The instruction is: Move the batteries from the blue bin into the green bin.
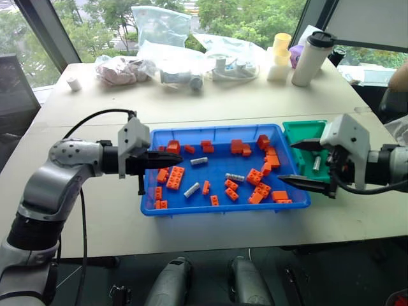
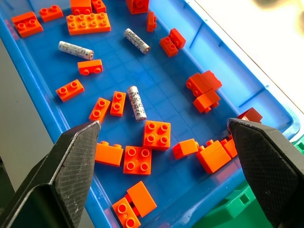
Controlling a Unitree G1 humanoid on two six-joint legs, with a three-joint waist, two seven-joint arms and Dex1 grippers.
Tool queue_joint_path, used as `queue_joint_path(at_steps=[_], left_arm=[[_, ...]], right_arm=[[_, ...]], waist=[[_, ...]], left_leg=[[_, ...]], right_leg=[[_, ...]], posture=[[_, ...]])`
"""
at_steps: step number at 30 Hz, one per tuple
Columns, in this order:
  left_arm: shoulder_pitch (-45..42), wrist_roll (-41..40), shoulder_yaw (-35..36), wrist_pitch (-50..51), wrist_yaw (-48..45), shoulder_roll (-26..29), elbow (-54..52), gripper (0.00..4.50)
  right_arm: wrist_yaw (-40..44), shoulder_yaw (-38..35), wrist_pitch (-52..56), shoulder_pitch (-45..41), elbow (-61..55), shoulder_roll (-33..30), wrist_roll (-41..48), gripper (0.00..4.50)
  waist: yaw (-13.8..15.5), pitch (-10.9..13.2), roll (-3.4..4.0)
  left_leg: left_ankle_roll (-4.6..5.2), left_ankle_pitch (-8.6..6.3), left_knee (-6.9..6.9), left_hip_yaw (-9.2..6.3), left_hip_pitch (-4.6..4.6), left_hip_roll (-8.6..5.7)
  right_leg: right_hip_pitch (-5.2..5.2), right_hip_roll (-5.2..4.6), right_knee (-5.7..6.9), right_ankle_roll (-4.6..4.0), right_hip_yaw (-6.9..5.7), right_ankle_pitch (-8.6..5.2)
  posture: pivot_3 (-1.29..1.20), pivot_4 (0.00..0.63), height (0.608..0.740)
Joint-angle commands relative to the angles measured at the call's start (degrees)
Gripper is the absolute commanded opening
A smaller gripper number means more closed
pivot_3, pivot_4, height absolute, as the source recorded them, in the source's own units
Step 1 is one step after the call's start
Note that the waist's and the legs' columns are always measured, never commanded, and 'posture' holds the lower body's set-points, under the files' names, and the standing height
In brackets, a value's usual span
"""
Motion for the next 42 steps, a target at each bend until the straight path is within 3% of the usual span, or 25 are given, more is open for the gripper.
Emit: queue_joint_path(at_steps=[1, 16, 26, 33, 42], left_arm=[[-1.0, -0.9, 1.1, 0.2, 0.0, 0.6, -1.9, 0.00], [-1.3, -2.5, 2.3, 1.8, 1.1, 1.3, -2.5, 0.00], [-1.4, -2.6, 2.4, 1.5, 1.4, 1.4, -2.2, 0.00], [-1.9, -2.0, 2.6, 0.7, 0.9, 1.8, -0.4, 0.00], [-0.6, -2.2, 3.8, 1.0, 1.7, 2.8, -1.8, 0.00]], right_arm=[[-0.5, -0.3, -0.4, -1.2, -1.1, 0.2, 0.4, 4.44], [-0.7, 4.3, -1.7, -4.2, 0.3, 1.2, -0.5, 4.44], [1.7, 14.3, -4.9, -11.6, 2.9, 4.3, -3.5, 4.44], [5.1, 30.3, -8.5, -22.9, 9.0, 16.1, -10.4, 4.44], [14.6, 49.5, -24.4, -34.8, 30.0, 30.6, -28.4, 4.44]], waist=[[0.0, 0.0, 0.00], [0.0, 0.0, 0.00], [-0.1, 0.0, 0.00], [-0.6, 0.0, 0.00], [-1.5, 0.0, -0.03]], left_leg=[[0.00, 0.00, 0.00, 0.00, 0.00, 0.00], [0.00, 0.00, 0.00, 0.00, 0.00, 0.00], [0.00, 0.00, 0.00, -0.01, 0.00, 0.00], [-0.01, 0.00, 0.00, -0.02, 0.01, 0.01], [-0.13, 0.07, 0.00, -0.08, -0.04, -0.04]], right_leg=[[0.00, 0.00, 0.00, 0.00, 0.00, 0.00], [0.00, 0.00, 0.00, 0.00, 0.00, 0.00], [0.00, 0.00, 0.00, 0.00, 0.00, 0.00], [-0.04, 0.03, 0.03, 0.00, -0.01, 0.00], [-0.10, 0.10, 0.04, 0.00, -0.03, 0.00]], posture=[[0.00, 0.150, 0.740], [0.00, 0.150, 0.740], [0.00, 0.150, 0.740], [0.00, 0.150, 0.740], [0.00, 0.150, 0.740]])
